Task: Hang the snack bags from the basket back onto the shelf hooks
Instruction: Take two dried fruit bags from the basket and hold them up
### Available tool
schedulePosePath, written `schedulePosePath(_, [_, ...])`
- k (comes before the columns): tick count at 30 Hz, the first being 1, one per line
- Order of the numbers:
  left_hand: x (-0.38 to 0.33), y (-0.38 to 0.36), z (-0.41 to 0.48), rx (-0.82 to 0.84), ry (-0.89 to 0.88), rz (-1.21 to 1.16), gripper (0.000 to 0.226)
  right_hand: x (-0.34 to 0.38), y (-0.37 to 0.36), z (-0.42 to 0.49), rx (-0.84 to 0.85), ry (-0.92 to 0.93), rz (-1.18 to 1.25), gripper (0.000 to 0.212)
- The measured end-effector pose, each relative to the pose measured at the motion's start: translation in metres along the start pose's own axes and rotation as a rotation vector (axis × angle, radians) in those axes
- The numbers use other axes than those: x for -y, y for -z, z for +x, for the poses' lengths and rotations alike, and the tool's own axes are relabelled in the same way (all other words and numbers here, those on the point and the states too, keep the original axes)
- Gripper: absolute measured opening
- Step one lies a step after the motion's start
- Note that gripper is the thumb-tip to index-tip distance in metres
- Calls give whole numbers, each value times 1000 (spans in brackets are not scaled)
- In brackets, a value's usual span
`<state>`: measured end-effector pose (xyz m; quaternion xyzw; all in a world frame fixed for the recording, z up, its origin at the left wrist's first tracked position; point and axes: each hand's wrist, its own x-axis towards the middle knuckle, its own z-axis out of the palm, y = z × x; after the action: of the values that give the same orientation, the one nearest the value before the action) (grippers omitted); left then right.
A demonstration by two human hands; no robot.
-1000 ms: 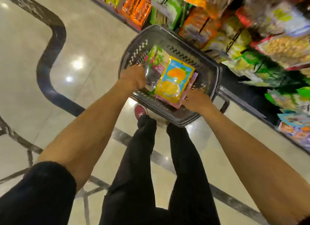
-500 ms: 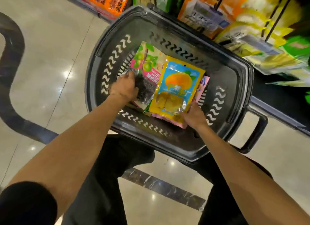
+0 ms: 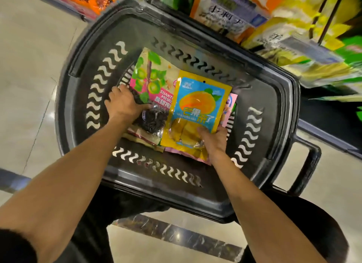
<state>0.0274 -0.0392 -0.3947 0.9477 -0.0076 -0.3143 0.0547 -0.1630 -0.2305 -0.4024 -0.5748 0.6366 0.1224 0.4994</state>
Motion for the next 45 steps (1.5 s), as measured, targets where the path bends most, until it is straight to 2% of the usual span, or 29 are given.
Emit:
schedulePosePath(2, [2,5,-1,36,7,-127,105,3,-3,-4,22,6,11,65])
schedulePosePath(5, [8,15,-3,164,-33,-332,86,9,2,-13,72,-37,75,47])
schedulePosePath(7, [9,22,-11,240,-57,-380,75,14,8,-24,88,-43,92,43])
schedulePosePath(9, [7,28,-26,256,-56,-417,73,20,15,-34,104,-41,110,34])
schedulePosePath(14, [-2,52,-79,228,-52,-496,59,40,42,-69,39,43,16,31])
schedulePosePath(21, [8,145,-156,175,-80,-737,47,98,111,-170,-14,249,-196,33])
schedulePosePath(28, [-9,276,-230,89,-140,-937,37,190,182,-299,-18,496,-48,15])
schedulePosePath(33, [-25,370,-303,11,-271,-995,32,243,232,-390,-11,607,81,16])
schedulePosePath(36, [-26,412,-343,-30,-341,-1009,28,258,268,-439,18,661,156,26])
schedulePosePath(45, [-39,484,-456,-23,-428,-1268,21,251,395,-530,-30,825,132,22])
